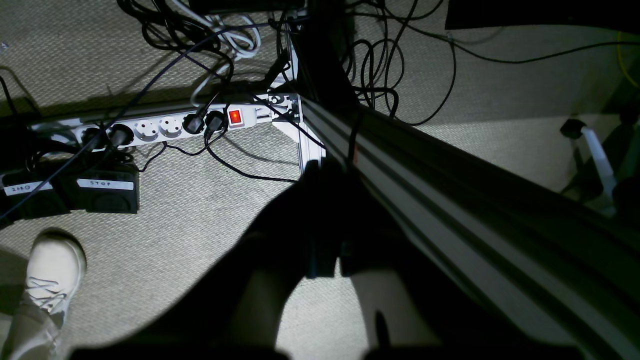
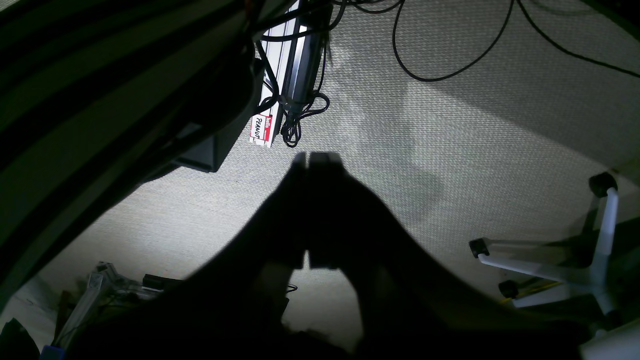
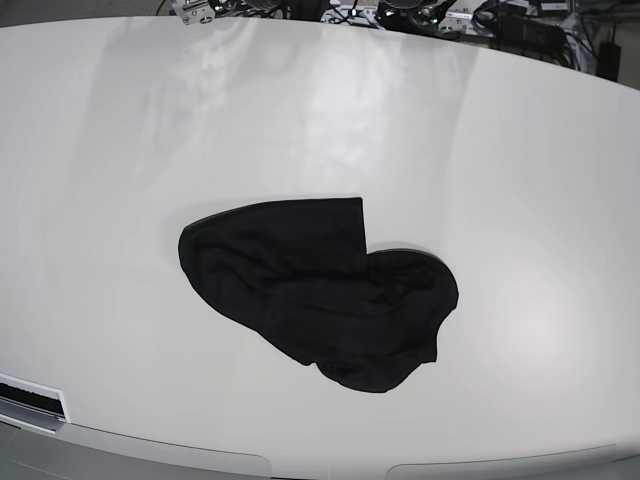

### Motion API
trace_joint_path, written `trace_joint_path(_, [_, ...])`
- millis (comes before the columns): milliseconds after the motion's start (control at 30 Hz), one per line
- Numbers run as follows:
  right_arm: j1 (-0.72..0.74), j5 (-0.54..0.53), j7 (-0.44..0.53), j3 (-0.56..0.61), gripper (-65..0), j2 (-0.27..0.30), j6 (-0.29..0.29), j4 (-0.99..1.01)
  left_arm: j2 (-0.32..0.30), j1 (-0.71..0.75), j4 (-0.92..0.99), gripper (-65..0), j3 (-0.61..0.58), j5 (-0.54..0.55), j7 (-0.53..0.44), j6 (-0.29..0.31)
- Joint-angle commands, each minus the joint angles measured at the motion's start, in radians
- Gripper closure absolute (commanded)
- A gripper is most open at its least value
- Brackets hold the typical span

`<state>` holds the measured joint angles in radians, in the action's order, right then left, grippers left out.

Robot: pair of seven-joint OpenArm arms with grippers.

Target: Layout the t-shirt on the table in an organized manner, then fold the t-shirt properly

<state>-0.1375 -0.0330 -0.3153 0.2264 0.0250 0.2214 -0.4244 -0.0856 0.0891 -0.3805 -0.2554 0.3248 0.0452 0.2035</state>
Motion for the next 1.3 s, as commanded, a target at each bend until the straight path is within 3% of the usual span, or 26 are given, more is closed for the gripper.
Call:
trace_joint_path(0, [0.03,0.011,0.0,-0.004,0.0,0.005,0.011,-0.019,0.003,-0.001,-0.013,0.0,0.001,-0.002,-0.006,0.013])
trace_joint_path(667, [0.029,0.011,-0.004,-0.004,0.0,0.006,0.011,-0.019,0.002,-0.001,-0.013,0.0,0.001,-0.004,0.01,0.013])
trace_joint_path(800, [0.01,0.011,-0.003,-0.004,0.0,0.009,0.01,-0.019,0.002,-0.001,-0.013,0.0,0.001,-0.118,0.043,0.013])
trace_joint_path(900, [-0.01,0.016,-0.005,-0.004,0.0,0.012,0.007,-0.021,-0.001,0.0,-0.013,0.0,0.001,-0.137,0.08,0.014])
trace_joint_path(1067, [-0.079,0.095,-0.019,-0.004,0.0,0.026,0.068,-0.085,-0.018,0.024,-0.023,0.0,0.001,-0.136,0.12,0.058])
trace_joint_path(1267, [-0.232,0.089,-0.029,-0.004,0.0,0.074,0.074,-0.284,-0.076,0.155,-0.152,0.0,0.001,-0.133,0.121,0.059])
